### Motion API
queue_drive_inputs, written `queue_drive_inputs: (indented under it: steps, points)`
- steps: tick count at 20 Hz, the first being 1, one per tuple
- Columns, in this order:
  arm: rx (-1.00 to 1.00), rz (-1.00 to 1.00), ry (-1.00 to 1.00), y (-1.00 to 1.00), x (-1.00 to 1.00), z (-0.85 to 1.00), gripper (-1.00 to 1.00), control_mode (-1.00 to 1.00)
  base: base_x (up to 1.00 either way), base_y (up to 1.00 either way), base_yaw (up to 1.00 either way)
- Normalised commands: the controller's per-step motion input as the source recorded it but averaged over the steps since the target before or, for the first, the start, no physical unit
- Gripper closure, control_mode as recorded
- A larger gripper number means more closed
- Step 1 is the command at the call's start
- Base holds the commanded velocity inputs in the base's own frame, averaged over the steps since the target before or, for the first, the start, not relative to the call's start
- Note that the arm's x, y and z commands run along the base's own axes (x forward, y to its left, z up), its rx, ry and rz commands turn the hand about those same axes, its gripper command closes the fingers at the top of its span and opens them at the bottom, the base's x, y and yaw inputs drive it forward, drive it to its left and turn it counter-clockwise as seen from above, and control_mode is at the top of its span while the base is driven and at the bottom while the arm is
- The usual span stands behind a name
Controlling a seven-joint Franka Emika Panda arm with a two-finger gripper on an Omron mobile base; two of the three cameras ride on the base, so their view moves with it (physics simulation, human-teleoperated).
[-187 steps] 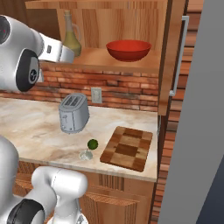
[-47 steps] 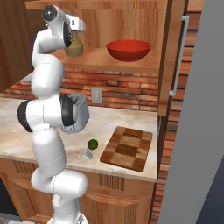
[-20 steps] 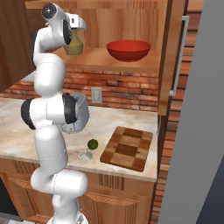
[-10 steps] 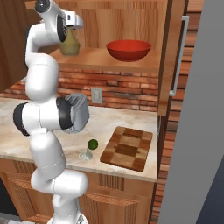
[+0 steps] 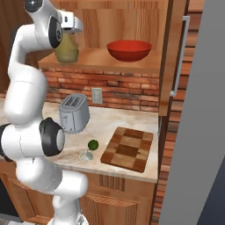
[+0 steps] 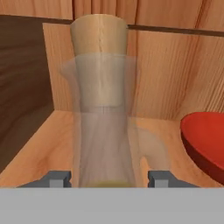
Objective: Open the cabinet. Place the bowl and condiment on the counter. Then place the lime and garlic on the cutting board.
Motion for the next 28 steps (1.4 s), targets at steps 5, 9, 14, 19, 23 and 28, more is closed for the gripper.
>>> queue_drive_inputs:
  steps: [5, 9, 14, 19, 23, 28]
  points:
    - [0.0, 0.0, -0.04, -0.57, -1.0, -0.03, 1.0, -1.0, 0.0, 0.0, 0.0]
    - [0.0, 0.0, -0.03, -0.34, -1.0, 0.0, 1.0, -1.0, 0.0, 0.0, 0.0]
    - [0.0, -0.06, 0.0, -0.03, -1.0, 0.02, 1.0, -1.0, 0.0, 0.0, 0.0]
    - [0.0, -0.08, 0.0, 0.0, -1.0, 0.01, 1.0, -1.0, 0.0, 0.0, 0.0]
    - [0.0, -0.08, 0.0, 0.0, -1.0, 0.0, 1.0, -1.0, 0.0, 0.0, 0.0]
    - [0.0, -0.07, 0.0, 0.0, -0.89, -0.06, 1.0, -1.0, 0.0, 0.0, 0.0]
